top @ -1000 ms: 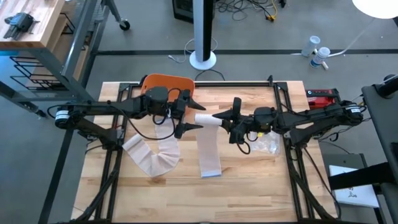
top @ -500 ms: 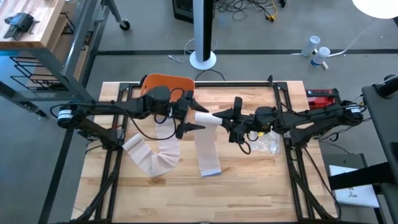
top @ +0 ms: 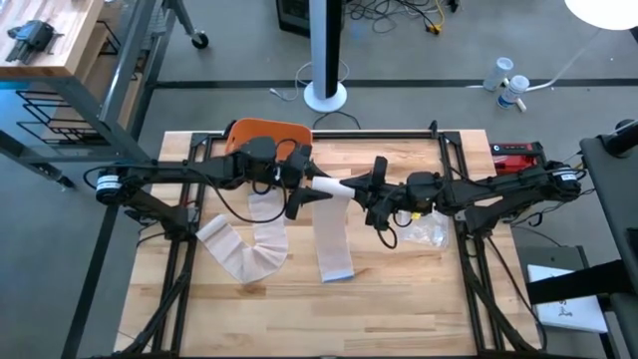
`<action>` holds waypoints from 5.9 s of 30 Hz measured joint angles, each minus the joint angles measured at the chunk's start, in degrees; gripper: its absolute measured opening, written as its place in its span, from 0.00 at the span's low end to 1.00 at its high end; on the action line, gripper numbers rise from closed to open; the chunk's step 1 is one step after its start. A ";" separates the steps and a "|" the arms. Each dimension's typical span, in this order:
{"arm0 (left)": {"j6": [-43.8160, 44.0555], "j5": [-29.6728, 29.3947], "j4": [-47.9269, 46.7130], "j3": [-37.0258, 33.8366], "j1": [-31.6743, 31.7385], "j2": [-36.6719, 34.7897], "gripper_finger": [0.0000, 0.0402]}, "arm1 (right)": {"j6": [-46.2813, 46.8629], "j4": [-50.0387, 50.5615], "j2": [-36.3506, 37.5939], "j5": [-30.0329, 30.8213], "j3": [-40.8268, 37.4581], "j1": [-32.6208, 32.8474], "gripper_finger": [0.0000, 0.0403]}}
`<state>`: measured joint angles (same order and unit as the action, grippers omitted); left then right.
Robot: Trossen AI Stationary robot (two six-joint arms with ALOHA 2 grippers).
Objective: Roll bandage
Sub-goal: Roll the right white bandage
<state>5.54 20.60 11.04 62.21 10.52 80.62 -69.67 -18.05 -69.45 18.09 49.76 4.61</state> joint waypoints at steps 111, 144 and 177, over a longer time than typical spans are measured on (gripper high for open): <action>-29.84 -7.05 -8.01 -0.08 -0.62 -1.80 0.47 | 74.75 -8.37 -5.25 -3.33 -0.11 -0.35 0.34; -23.88 -0.51 -5.93 -0.08 -0.45 3.83 0.02 | 48.55 -13.60 -2.92 -3.50 0.66 3.30 0.32; -23.06 -0.53 -5.35 -0.55 -1.68 3.69 0.33 | 35.25 -12.81 0.55 0.00 1.66 2.22 0.32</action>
<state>-17.52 20.08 5.69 61.67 8.84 84.31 -34.43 -30.87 -68.90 18.09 51.41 6.83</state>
